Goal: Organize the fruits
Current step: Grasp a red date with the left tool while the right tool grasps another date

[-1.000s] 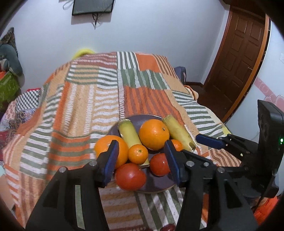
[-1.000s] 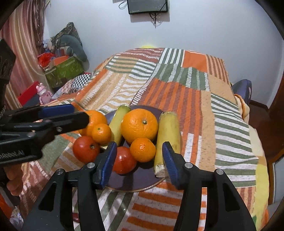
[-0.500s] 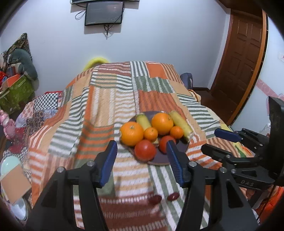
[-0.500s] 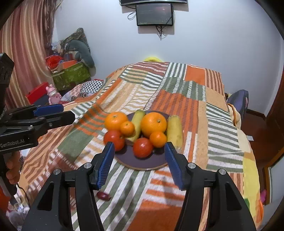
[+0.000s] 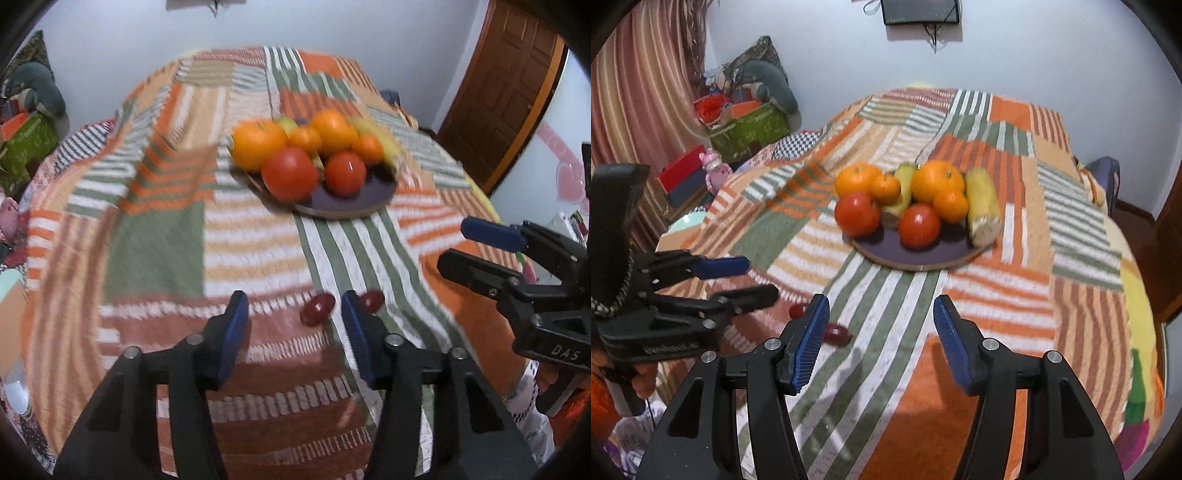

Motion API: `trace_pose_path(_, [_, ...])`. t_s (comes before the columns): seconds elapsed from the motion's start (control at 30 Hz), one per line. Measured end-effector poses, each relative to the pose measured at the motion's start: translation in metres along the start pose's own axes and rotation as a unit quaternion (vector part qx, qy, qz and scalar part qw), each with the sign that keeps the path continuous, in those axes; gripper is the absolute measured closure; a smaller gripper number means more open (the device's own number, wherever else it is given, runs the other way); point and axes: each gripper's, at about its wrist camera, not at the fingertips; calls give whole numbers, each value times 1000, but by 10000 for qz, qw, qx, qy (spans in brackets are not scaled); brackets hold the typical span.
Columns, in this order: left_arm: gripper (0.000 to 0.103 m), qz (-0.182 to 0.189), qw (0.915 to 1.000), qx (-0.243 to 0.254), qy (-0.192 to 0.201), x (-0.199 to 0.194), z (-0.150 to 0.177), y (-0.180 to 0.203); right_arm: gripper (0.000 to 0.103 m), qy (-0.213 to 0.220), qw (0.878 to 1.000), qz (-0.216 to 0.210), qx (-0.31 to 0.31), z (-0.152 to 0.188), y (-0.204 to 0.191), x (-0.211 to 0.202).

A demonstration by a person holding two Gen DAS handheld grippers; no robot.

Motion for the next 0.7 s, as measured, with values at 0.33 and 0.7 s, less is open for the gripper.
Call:
trace_pose_path(0.33, [70,265,9994,38,-200,35,5,6,50,-422,9989,-203,67,21,-6,25])
trace_pose_path(0.7, [81,306,9995,25,-1,22,11,-8,60,-788,9959,-442,-75,22,-19,53])
Point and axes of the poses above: each gripper's, at about its wrist camera, not at the fingertips, and x roughly the way its jaws point, y to its right, z to its underside, and after that the axes turned 6 degrees about -z, right-handed
